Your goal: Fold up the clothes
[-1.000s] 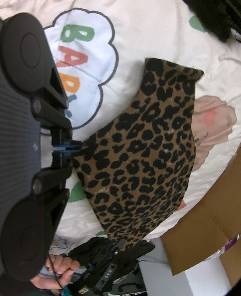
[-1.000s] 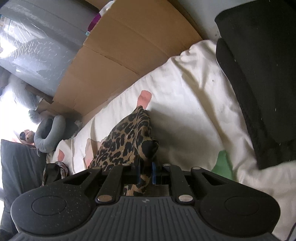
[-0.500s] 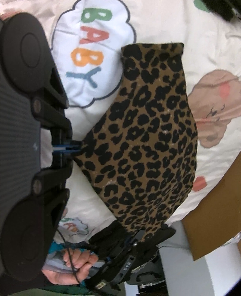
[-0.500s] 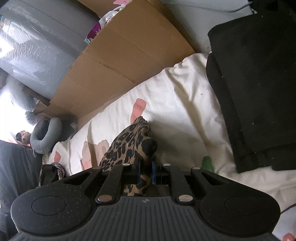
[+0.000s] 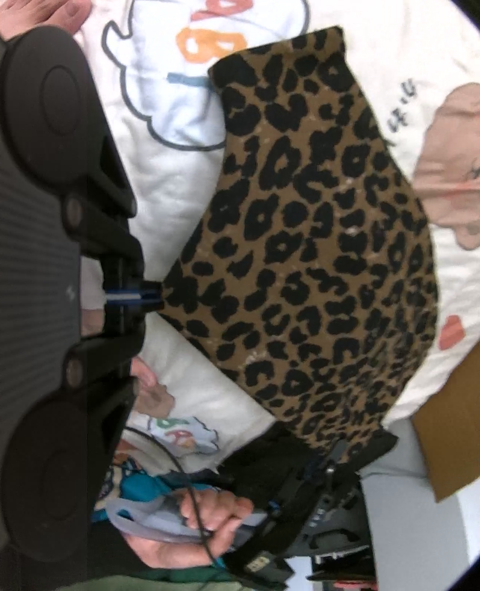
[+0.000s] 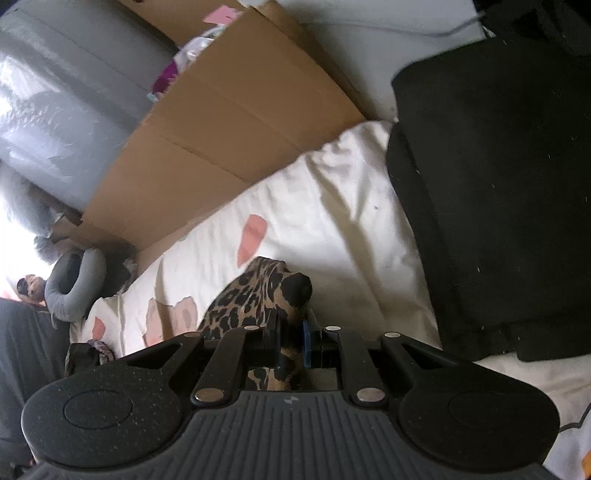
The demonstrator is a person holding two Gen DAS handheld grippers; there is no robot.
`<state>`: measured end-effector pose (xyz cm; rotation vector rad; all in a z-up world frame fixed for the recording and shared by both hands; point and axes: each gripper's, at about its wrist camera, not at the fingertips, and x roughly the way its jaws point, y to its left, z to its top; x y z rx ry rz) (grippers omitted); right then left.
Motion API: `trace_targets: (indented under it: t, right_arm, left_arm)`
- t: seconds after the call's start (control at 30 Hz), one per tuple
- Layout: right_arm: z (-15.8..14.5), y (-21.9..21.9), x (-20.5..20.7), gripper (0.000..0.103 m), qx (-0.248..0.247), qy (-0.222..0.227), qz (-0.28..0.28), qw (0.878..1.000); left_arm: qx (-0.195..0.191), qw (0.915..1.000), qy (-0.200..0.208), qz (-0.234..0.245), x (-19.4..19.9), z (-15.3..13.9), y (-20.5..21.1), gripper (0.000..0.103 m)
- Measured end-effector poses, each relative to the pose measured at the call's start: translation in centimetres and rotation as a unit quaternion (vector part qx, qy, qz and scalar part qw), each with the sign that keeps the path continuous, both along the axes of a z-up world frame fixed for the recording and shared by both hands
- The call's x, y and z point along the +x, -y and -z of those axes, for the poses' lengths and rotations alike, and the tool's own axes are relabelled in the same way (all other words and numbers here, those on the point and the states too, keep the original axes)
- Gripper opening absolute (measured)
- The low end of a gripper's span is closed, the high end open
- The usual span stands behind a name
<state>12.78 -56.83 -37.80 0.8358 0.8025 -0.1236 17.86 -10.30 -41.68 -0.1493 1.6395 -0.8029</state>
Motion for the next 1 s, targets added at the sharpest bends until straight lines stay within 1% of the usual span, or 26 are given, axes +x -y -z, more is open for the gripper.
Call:
trace_targets:
  t: [0.03, 0.07, 0.13, 0.23, 0.27, 0.3, 0.37, 0.4, 0.43, 0.47, 0.5, 0.53, 0.57, 0.6, 0.63, 0.67, 0.73, 0.8, 0.83, 0.87, 0.97, 1.0]
  right_arm:
    - [0.2, -0.1, 0.1, 0.011, -0.001, -0.008, 0.001, 1.0]
    - [0.4, -0.2, 0.1, 0.015, -0.007, -0.018, 0.0, 1.0]
    - [0.4, -0.4, 0.2, 0.018, -0.022, -0.033, 0.001, 0.999]
    - [0.5, -0.2, -0.2, 0.023, -0.031, -0.044, 0.019, 0.998]
    - [0.5, 0.1, -0.4, 0.03, -0.031, -0.049, 0.033, 0.998]
    - [0.5, 0.3, -0.6, 0.034, -0.033, -0.051, 0.047, 0.997]
    - [0.3, 0.6, -1.3, 0.047, -0.031, -0.05, 0.069, 0.996]
    - [0.3, 0.7, -1.5, 0.049, -0.025, -0.048, 0.069, 0.996]
    - [0.3, 0.7, -1.8, 0.051, -0.019, -0.047, 0.068, 0.996]
    - [0.4, 0.6, -2.0, 0.056, -0.012, -0.046, 0.064, 0.997]
    - [0.5, 0.4, -2.2, 0.06, -0.01, -0.047, 0.064, 0.997]
    - [0.5, 0.2, -2.4, 0.068, -0.007, -0.047, 0.063, 0.997]
    - [0.6, 0.0, -2.7, 0.073, -0.005, -0.044, 0.062, 0.997]
    - [0.6, -0.3, -3.0, 0.075, -0.004, -0.041, 0.064, 0.997]
    - [0.7, -0.5, -3.3, 0.077, -0.003, -0.041, 0.072, 0.997]
    - [0.7, -0.8, -3.5, 0.078, 0.0, -0.044, 0.077, 0.996]
    - [0.7, -1.3, -3.8, 0.079, 0.0, -0.039, 0.069, 0.997]
    - [0.5, -1.8, -4.1, 0.081, -0.013, -0.039, 0.058, 0.997]
    - [0.5, -2.0, -4.2, 0.082, -0.017, -0.038, 0.055, 0.998]
    - [0.5, -2.1, -4.2, 0.082, -0.018, -0.037, 0.052, 0.998]
    - [0.7, -2.5, -4.2, 0.082, -0.001, -0.023, 0.032, 0.999]
    - [0.7, -2.7, -4.2, 0.082, -0.001, -0.022, 0.028, 0.999]
  left_arm:
    - [0.003, 1.0, -0.001, 0.002, 0.0, 0.2, -0.1, 0.002]
    - [0.006, 1.0, -0.001, 0.005, 0.0, 0.3, -0.2, 0.002]
    - [0.009, 0.9998, 0.007, 0.017, 0.1, 0.2, -0.3, 0.002]
    - [0.017, 0.9992, 0.012, 0.034, -0.1, -0.1, -0.4, 0.002]
    - [0.024, 0.9987, 0.016, 0.041, -0.4, -0.3, -0.2, 0.002]
    - [0.031, 0.9981, 0.021, 0.048, -0.7, -0.5, -0.1, 0.002]
    - [0.042, 0.9967, 0.027, 0.065, -1.2, -0.9, 0.1, 0.002]
    - [0.045, 0.996, 0.031, 0.071, -1.4, -1.1, 0.2, 0.003]
    - [0.048, 0.9953, 0.035, 0.077, -1.5, -1.4, 0.3, 0.008]
    - [0.049, 0.9946, 0.041, 0.082, -1.5, -1.8, 0.3, 0.015]
    - [0.05, 0.9939, 0.048, 0.086, -1.4, -2.2, 0.3, 0.018]
    - [0.051, 0.9931, 0.054, 0.091, -1.3, -2.6, 0.3, 0.023]
    - [0.052, 0.9923, 0.06, 0.095, -1.1, -3.0, 0.5, 0.033]
    - [0.054, 0.9915, 0.066, 0.099, -0.9, -3.4, 0.6, 0.039]
    - [0.053, 0.9906, 0.071, 0.105, -0.9, -3.5, 1.1, 0.051]
    - [0.047, 0.9904, 0.076, 0.106, -0.7, -3.8, 1.5, 0.056]
    - [0.036, 0.9899, 0.086, 0.107, -0.2, -4.4, 2.4, 0.058]
    - [0.028, 0.9879, 0.105, 0.111, 0.2, -5.2, 3.6, 0.062]
    - [0.026, 0.9862, 0.118, 0.114, 0.4, -5.5, 4.2, 0.067]
    - [0.025, 0.9842, 0.131, 0.116, 0.7, -5.9, 4.7, 0.07]
    - [0.015, 0.9783, 0.161, 0.13, 2.0, -7.1, 6.2, 0.071]
    - [0.006, 0.9773, 0.167, 0.13, 2.4, -7.7, 6.7, 0.072]
